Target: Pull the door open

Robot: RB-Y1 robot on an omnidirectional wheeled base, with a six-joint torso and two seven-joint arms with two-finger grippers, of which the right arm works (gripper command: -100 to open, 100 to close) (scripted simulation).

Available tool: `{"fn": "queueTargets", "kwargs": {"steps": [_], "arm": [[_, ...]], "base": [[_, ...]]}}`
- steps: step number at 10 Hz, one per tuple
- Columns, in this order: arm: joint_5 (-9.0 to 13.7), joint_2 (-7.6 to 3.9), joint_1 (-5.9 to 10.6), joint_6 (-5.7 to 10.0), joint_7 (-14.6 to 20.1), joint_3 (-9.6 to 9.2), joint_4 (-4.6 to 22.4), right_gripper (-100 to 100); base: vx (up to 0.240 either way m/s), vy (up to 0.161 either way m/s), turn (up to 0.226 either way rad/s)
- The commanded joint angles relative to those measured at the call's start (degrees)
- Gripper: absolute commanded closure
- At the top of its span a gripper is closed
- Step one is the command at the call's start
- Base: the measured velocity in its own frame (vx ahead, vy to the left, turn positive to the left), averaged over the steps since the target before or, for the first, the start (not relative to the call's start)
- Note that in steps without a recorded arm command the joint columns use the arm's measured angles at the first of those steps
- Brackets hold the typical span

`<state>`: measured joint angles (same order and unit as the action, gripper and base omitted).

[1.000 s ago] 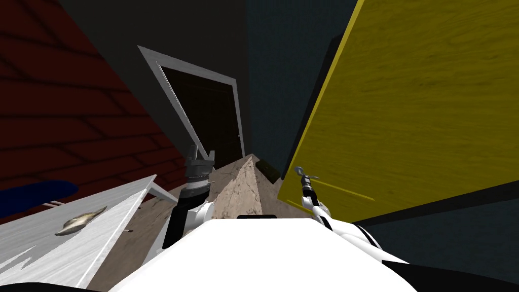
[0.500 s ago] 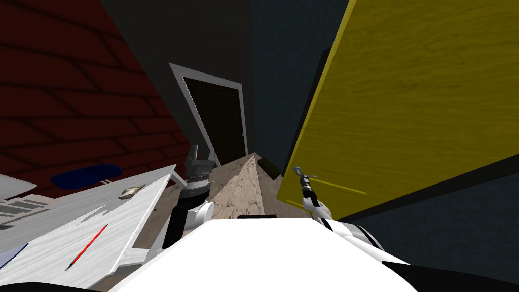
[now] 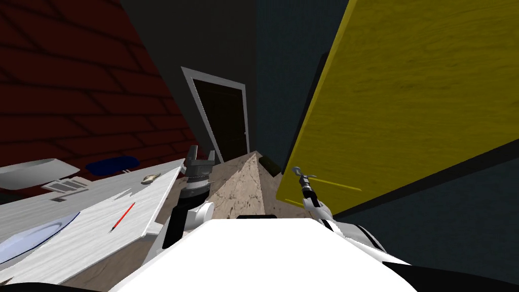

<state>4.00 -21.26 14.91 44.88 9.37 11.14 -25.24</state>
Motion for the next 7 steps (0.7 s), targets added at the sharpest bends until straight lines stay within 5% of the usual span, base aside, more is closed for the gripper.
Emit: {"fn": "queueTargets", "kwargs": {"steps": [1,7], "arm": [[-0.67,-0.10,-0.36,0.51,0.99,-1.08,-0.12,100],[-2.55,-1.28,-1.07,2.02,4.41,-4.16,-0.72,100]], "base": [[-0.181,-0.065,0.111],[-0.194,-0.056,0.090]]}}
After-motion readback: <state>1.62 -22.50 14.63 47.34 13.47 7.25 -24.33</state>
